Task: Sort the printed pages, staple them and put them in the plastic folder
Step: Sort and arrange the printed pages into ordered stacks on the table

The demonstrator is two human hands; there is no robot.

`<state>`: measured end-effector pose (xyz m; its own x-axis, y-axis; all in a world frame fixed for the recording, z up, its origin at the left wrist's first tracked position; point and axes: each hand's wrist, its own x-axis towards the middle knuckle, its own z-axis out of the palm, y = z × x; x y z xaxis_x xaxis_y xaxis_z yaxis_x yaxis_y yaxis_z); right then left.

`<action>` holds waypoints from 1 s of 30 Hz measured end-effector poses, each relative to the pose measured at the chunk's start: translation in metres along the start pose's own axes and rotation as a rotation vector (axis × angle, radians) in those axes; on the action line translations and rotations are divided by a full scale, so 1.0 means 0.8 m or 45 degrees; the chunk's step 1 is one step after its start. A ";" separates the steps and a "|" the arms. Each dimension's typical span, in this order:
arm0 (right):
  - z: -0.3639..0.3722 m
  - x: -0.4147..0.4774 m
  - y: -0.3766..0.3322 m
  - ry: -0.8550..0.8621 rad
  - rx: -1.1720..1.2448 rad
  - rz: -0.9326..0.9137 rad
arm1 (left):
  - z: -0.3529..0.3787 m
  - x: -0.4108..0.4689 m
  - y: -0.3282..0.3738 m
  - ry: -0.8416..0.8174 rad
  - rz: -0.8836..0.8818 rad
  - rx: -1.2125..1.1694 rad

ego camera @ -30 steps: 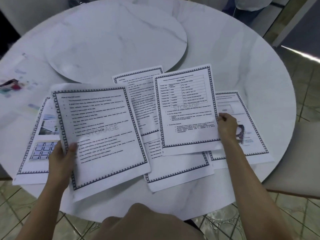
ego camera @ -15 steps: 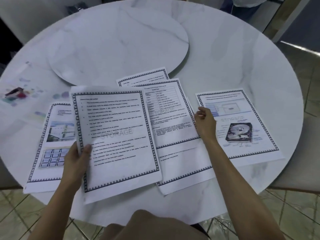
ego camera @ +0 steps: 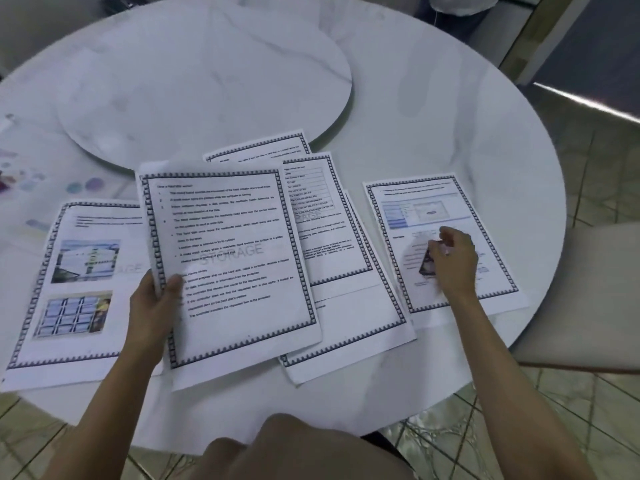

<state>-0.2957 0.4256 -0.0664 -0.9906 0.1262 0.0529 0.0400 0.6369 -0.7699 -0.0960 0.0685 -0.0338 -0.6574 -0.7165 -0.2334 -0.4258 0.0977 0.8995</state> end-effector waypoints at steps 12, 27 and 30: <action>-0.051 0.043 0.045 -0.068 -0.403 -0.023 | 0.054 -0.014 0.013 0.043 0.031 -0.041; -0.073 0.068 0.059 -0.134 -0.579 0.144 | 0.089 -0.030 0.015 0.161 0.089 0.006; -0.074 0.069 0.058 -0.148 -0.592 0.176 | 0.095 -0.033 0.016 0.155 0.075 -0.024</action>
<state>-0.3408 0.5076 -0.0617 -0.9788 0.1651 -0.1212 0.2003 0.8952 -0.3981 -0.1314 0.1407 -0.0440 -0.5999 -0.7888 -0.1340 -0.3762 0.1303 0.9173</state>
